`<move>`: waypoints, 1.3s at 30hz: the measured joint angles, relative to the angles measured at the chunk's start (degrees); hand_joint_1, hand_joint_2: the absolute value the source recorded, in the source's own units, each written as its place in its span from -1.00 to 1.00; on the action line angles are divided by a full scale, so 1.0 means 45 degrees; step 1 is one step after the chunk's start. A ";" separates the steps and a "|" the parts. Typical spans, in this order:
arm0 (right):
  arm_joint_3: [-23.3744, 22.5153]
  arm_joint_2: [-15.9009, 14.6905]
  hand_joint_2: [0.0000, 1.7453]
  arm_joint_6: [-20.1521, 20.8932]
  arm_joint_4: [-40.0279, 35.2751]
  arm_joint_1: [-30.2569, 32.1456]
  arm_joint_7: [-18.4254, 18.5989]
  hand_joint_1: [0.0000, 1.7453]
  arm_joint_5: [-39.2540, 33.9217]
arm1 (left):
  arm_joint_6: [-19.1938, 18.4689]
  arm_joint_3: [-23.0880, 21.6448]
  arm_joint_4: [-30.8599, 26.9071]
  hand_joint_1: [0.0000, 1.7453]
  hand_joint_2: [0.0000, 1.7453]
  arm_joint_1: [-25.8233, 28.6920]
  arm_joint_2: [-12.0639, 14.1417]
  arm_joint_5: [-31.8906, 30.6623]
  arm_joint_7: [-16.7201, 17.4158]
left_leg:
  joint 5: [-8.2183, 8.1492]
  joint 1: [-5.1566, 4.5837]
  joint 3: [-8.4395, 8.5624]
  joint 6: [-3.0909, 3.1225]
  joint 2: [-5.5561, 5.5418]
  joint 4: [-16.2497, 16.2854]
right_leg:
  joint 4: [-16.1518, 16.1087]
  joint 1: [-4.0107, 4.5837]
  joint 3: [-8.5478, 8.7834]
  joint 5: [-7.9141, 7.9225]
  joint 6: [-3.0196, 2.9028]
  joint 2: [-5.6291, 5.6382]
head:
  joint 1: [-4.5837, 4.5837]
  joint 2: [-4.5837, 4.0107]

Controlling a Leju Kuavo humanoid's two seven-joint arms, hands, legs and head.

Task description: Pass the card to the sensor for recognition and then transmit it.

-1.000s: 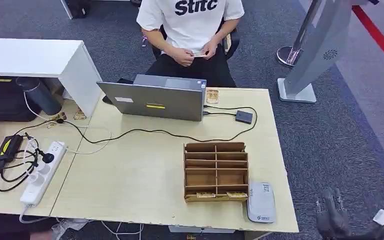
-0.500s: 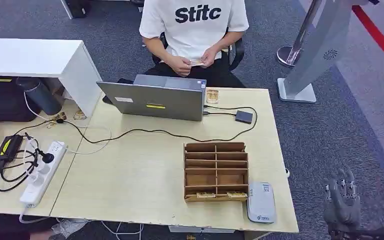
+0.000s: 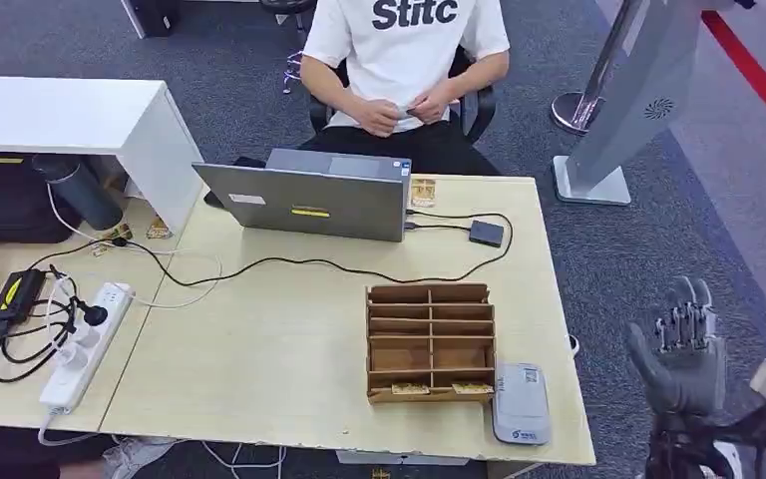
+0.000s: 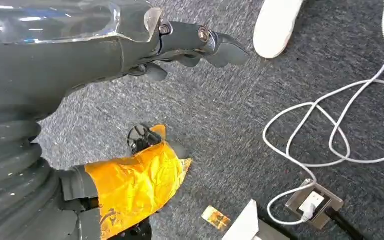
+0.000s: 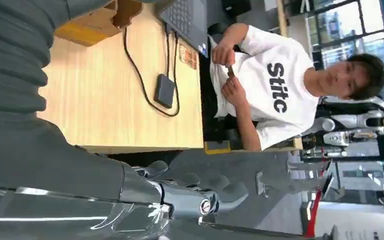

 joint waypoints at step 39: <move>0.7288 -0.0676 1.00 -0.2842 0.5101 -0.6874 0.2342 -1.00 1.3245 | -0.0287 0.0141 0.1545 -1.00 1.00 -0.0343 -0.0034 -0.2230 0.0622 | 0.0005 0.0002 -0.0007 0.0006 -0.0005 0.0002 | 0.0004 0.0000 -0.0001 0.0004 0.0003 0.0000 | 0.0005 0.0000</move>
